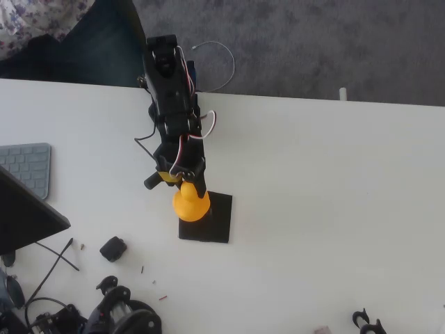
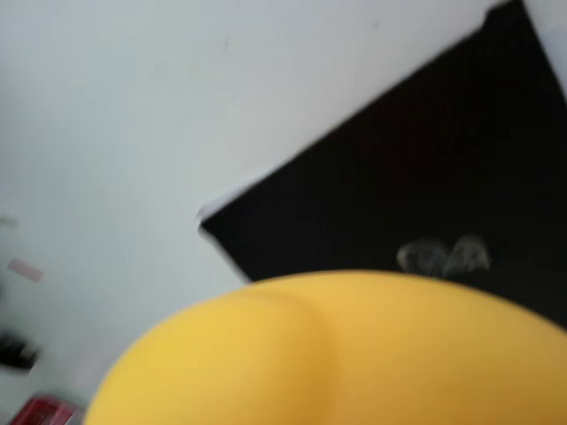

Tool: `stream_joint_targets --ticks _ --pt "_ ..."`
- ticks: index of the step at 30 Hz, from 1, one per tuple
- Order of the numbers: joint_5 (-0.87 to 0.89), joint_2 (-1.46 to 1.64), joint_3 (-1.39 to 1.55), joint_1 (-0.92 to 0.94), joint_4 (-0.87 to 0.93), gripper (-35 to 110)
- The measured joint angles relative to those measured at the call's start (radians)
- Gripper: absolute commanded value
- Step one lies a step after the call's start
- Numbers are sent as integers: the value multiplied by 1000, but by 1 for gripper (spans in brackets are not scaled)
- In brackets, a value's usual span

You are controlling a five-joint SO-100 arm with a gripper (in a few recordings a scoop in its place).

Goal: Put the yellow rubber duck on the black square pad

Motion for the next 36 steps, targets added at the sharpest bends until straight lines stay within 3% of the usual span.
stream_joint_targets --ticks 15,36 --pt "94 -107 40 -158 -152 5" --pt "95 -193 80 -118 -216 5"
